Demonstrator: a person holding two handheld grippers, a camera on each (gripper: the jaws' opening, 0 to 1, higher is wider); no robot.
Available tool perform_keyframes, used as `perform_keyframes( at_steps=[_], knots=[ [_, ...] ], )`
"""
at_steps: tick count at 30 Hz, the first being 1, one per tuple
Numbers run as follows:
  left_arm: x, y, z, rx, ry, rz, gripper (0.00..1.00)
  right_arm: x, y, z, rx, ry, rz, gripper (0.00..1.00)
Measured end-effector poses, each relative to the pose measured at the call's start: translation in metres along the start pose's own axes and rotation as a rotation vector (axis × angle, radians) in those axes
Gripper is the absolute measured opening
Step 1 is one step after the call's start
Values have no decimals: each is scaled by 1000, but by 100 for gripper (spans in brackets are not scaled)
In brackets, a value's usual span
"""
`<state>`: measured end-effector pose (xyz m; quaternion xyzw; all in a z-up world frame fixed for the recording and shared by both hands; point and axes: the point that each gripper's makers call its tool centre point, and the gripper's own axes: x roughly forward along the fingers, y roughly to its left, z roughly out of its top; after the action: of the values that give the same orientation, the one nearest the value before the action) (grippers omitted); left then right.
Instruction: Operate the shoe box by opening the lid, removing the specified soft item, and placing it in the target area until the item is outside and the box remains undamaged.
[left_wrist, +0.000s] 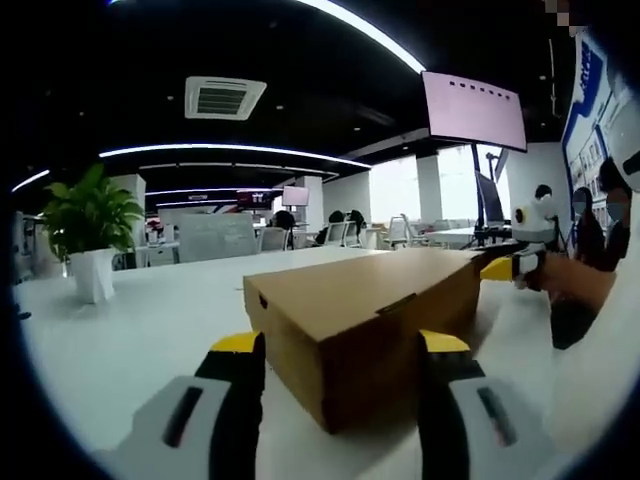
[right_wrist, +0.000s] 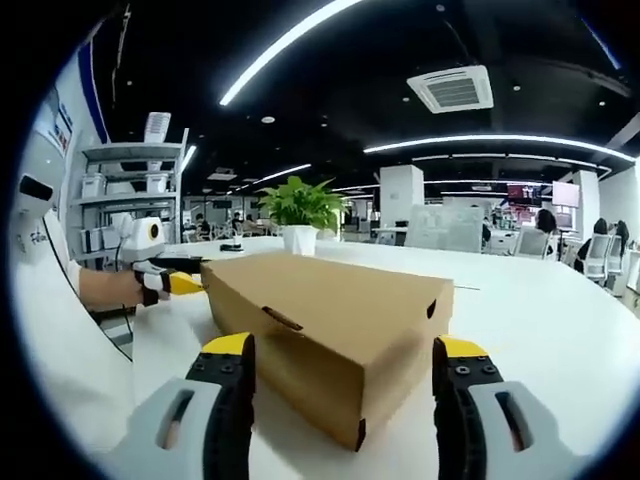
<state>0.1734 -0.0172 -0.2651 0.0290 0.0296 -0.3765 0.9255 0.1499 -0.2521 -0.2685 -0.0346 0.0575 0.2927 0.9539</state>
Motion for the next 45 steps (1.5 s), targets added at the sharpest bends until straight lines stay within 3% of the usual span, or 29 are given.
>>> perform_keyframes(
  at_steps=[2,5,6,8,11,16,18,20,23,25,28,31,37,42,45],
  knots=[
    [-2,1,-1,10,14,3,73,-3,-1,3,-9,-13,-13,71],
    [-11,-2,-3,15,30,-6,61,-8,-6,15,94,-60,-21,69],
    [-12,-4,0,16,13,-15,59,-11,-9,21,90,-82,-10,69],
    [-12,-10,0,35,25,-52,58,-16,-13,26,45,-84,-23,69],
    [-12,-15,4,18,12,-54,60,-20,-8,28,10,-80,-12,69],
    [-17,-8,13,84,-33,-14,61,-22,-4,30,-48,-85,-5,74],
    [-20,-4,11,178,-9,-8,59,-23,-1,34,-128,-103,5,74],
    [-21,-6,8,287,15,-25,49,-24,2,41,-220,-139,-2,70],
    [-21,-15,13,297,4,-55,54,-26,7,42,-320,-128,9,66],
    [-22,-18,16,302,11,-68,54,-27,12,43,-323,-131,35,64],
    [-24,-16,21,385,9,-32,55,-29,14,49,-349,-152,37,63],
    [-24,-15,25,399,9,-27,64,-33,18,54,-388,-173,49,60],
    [-31,-18,38,513,-29,-74,62,-40,30,62,-472,-211,81,56],
    [-34,-15,42,573,-23,-71,61,-42,35,64,-550,-184,87,56],
    [-33,-9,44,579,-20,-8,58,-43,41,63,-578,-168,100,56]
  ],
)
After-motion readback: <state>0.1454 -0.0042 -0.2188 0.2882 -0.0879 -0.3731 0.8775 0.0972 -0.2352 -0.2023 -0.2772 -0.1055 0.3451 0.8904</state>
